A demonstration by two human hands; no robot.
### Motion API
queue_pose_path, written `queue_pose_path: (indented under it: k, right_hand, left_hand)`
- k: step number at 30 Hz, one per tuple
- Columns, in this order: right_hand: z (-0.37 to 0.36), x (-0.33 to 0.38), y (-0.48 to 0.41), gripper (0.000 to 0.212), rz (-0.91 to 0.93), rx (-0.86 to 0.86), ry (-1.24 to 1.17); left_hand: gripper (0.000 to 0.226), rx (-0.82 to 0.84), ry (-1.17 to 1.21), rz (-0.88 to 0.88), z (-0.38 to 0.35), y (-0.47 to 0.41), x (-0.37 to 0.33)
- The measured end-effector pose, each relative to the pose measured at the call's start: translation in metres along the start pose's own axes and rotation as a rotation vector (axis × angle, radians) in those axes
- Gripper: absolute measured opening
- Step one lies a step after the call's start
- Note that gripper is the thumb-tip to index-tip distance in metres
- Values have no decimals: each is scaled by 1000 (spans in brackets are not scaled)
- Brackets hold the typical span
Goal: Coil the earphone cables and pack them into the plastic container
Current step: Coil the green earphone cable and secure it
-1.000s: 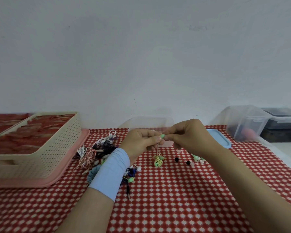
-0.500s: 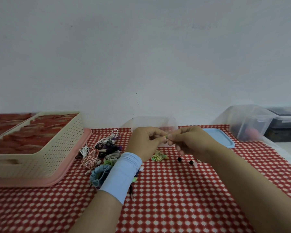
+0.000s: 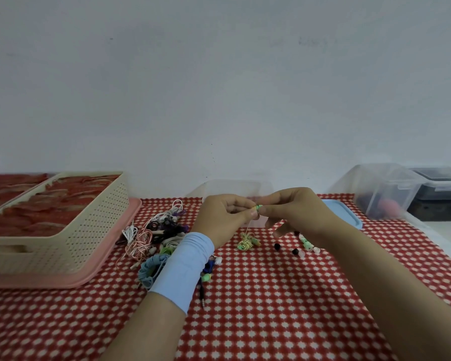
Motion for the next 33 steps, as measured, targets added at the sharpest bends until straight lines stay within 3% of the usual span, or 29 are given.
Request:
queue_pose_path:
  k: [7, 17, 21, 28, 33]
  right_hand:
    - [1, 2, -1, 13, 24, -19, 52]
    - [6, -8, -3, 34, -208, 192, -230]
    - [5, -12, -4, 18, -241, 191, -216]
    - [7, -12, -4, 33, -246, 248, -208]
    - [6, -10, -4, 25, -213, 193, -180]
  left_hand:
    - [13, 24, 51, 34, 0, 0, 1]
    - [12, 176, 231, 65, 1, 2, 3]
    - [17, 203, 228, 56, -1, 2, 4]
    - [17, 240, 283, 88, -1, 2, 7]
    - [17, 220, 237, 57, 0, 2, 6]
Point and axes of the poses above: each hand's wrist, its own y-axis away from the middle knuckle, its own z-axis out of the back of the hand, x = y × z, the point moved 3 cm from there along -y, towards the middle knuckle, and after that the axes turned 2 degrees about -x, right-handed, at the moved point
